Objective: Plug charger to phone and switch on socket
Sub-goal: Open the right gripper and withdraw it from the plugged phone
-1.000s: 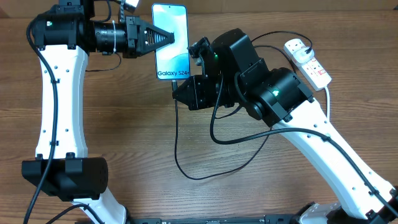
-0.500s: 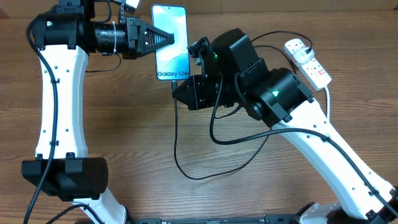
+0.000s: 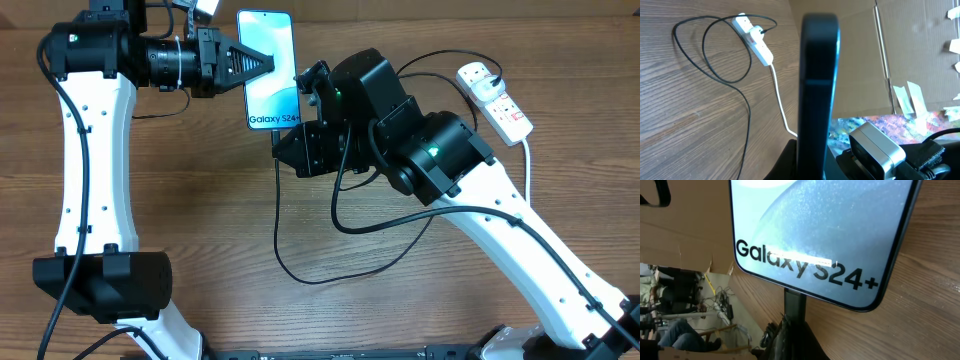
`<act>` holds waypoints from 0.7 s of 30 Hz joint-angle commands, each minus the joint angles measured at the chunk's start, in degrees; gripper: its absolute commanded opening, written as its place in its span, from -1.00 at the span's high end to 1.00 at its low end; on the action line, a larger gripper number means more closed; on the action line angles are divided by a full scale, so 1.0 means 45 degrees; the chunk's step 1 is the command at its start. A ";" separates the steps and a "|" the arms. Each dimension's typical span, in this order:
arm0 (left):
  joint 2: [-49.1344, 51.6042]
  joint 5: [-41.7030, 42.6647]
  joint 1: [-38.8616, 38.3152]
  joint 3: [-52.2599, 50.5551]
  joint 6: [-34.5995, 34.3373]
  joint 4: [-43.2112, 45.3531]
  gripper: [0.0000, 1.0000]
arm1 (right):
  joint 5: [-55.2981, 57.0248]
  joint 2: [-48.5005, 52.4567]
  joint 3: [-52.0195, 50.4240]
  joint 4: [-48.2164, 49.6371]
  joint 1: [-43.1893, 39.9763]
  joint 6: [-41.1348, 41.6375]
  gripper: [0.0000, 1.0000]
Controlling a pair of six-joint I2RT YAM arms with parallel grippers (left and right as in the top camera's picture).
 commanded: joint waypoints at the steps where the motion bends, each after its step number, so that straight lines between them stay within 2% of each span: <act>1: -0.0073 0.0690 -0.0321 0.0029 0.0165 -0.0491 0.92 | 0.1632 0.0131 0.0194 0.1010 -0.0296 -0.0039 0.93; 6: -0.0073 0.0685 -0.0321 0.0029 0.0238 -0.0491 0.92 | 0.2045 0.0131 0.0194 0.1001 -0.0311 -0.0039 0.92; 7: -0.0078 0.0627 -0.0321 0.0029 0.0238 -0.0491 0.92 | 0.2045 0.0131 0.0199 0.0991 -0.0311 -0.0039 0.83; 11: -0.0078 -0.0306 -0.0316 0.0029 0.0219 -0.0481 0.92 | 0.2045 0.0131 0.0199 0.0792 -0.0311 -0.0039 -0.18; 13: -0.0078 -0.1001 -0.0306 0.0029 0.0194 -0.0452 0.92 | 0.2045 0.0131 0.0199 0.0641 -0.0311 -0.0039 -0.55; 15: -0.0078 -0.1768 -0.0306 0.0029 0.0185 -0.0355 0.92 | 0.2045 0.0131 0.0199 0.0495 -0.0311 -0.0039 -0.78; 16: -0.0073 -0.2001 -0.0306 0.0029 0.0175 -0.0330 0.92 | 0.2045 0.0131 0.0199 0.0393 -0.0311 -0.0039 -0.83; 21: -0.0073 -0.3793 -0.0306 0.0029 0.0083 -0.0325 0.91 | 0.2127 0.0131 0.0199 -0.0267 -0.0534 -0.0034 -0.95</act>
